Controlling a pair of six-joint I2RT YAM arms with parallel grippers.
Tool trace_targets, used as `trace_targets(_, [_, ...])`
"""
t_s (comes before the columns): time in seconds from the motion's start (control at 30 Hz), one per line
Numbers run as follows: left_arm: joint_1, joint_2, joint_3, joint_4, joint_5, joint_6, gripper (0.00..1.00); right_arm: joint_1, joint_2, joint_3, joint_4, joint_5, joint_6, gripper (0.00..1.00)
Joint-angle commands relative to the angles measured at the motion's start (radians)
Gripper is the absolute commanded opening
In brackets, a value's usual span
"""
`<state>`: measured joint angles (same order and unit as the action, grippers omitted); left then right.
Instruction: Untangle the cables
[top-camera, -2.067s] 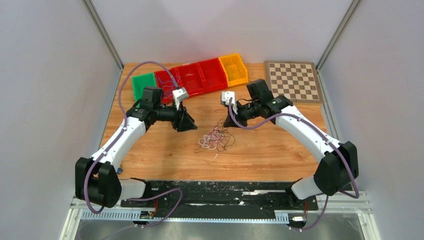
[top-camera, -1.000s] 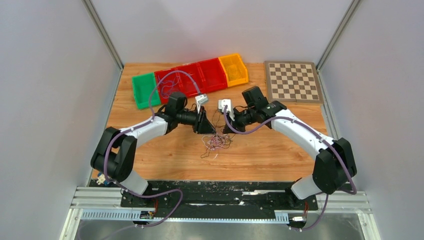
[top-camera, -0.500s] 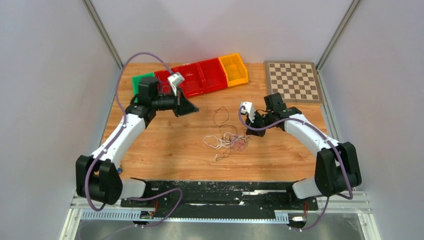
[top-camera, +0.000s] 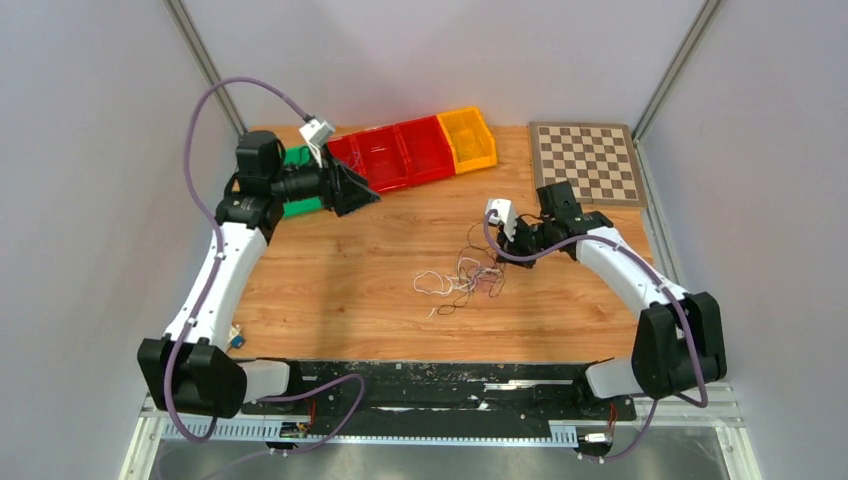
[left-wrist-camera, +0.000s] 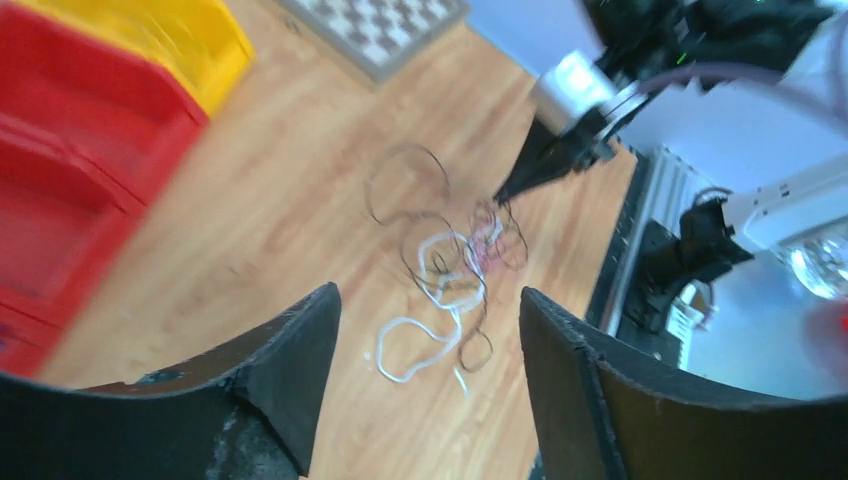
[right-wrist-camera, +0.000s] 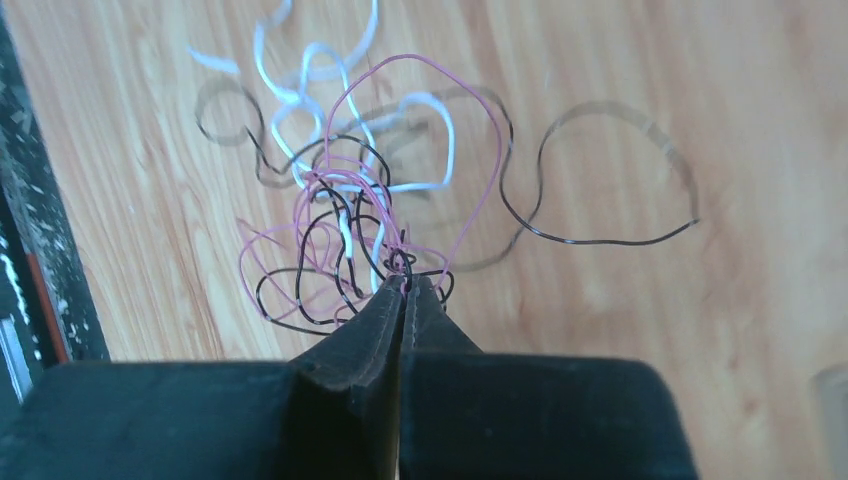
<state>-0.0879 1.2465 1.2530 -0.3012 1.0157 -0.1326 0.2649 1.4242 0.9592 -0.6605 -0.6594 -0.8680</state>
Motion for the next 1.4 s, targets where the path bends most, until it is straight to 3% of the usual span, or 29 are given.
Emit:
trace_targets(0.0, [-0.097, 0.045, -0.106, -0.013, -0.006, 0.043, 0.75, 0.092, -0.098, 0.105, 0.061, -0.117, 0.009, 0.00])
trace_targets(0.2, [-0.229, 0.158, -0.125, 0.040, -0.009, 0.019, 0.83, 0.238, -0.174, 0.146, 0.135, -0.094, -0.009, 0.00])
trace_targets(0.57, [-0.291, 0.216, -0.149, 0.087, 0.095, -0.044, 0.96, 0.350, -0.166, 0.196, 0.146, -0.050, 0.014, 0.00])
trace_targets(1.1, [-0.319, 0.236, -0.264, 0.199, 0.104, -0.288, 0.91, 0.414, -0.086, 0.203, 0.253, 0.117, 0.157, 0.00])
trace_targets(1.2, [-0.341, 0.248, -0.265, 0.206, 0.111, -0.295, 0.84, 0.419, -0.072, 0.219, 0.263, 0.133, 0.169, 0.00])
trace_targets(1.37, [-0.345, 0.248, -0.281, 0.328, 0.152, -0.362, 0.50, 0.419, -0.065, 0.214, 0.270, 0.153, 0.185, 0.00])
